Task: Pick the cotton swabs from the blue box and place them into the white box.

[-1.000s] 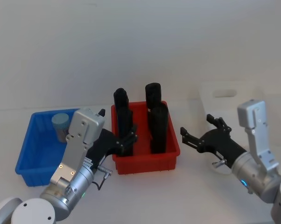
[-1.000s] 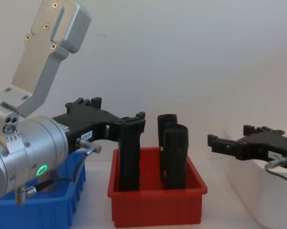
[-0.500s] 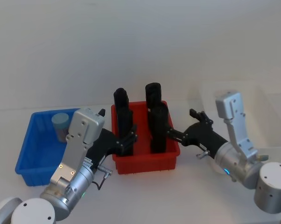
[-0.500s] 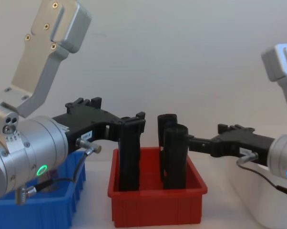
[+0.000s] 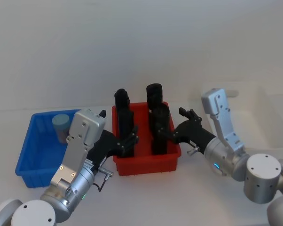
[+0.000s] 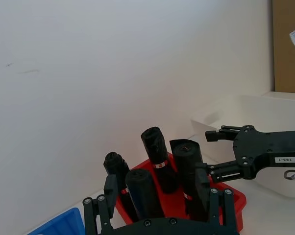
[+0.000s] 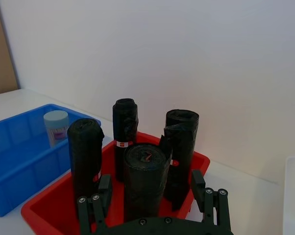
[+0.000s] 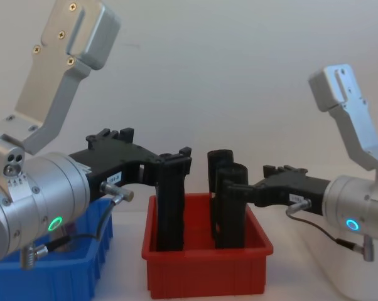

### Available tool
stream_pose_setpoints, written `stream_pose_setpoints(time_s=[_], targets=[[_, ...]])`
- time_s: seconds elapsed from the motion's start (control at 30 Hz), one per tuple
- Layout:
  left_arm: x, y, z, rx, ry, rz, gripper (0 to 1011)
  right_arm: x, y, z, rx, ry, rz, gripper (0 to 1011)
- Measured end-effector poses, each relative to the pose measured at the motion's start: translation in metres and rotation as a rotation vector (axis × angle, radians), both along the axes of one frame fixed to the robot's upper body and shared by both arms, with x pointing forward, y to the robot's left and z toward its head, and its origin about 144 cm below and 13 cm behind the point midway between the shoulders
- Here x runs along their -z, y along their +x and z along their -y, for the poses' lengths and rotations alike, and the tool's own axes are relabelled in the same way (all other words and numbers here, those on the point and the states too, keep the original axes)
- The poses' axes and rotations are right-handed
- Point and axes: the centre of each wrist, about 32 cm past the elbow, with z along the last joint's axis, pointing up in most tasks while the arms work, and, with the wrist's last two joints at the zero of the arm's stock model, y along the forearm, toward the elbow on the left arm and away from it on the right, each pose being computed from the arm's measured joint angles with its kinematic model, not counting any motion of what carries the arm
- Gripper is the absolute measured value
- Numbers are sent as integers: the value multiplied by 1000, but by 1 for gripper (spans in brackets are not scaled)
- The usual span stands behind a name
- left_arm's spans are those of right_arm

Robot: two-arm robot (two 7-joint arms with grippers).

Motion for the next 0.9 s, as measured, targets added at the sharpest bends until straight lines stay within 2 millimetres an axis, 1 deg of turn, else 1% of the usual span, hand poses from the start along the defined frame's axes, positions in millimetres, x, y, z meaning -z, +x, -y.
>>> stream_pose_setpoints(time_s=[0.1,0.57,0.63,0.77,0.8,0.83,0.9], targets=[[0,0,0,0,0,0,1004,1,7,-2,-9,-5,-5,1001],[0,0,0,0,0,0,1004,5,25,-8,-34,-18,-25,1001],[0,0,0,0,0,0,1004,6,27,-9,-40,-19,-28,980],[0,0,0,0,0,0,1004,9,32,-10,-54,-20,-35,882],[0,0,0,0,0,0,1004,9,32,-10,-54,-20,-35,882],[0,0,0,0,0,0,1004,10,33,-11,-59,-21,-39,835],[0,0,0,0,0,0,1004,11,35,-11,-67,-20,-41,793]])
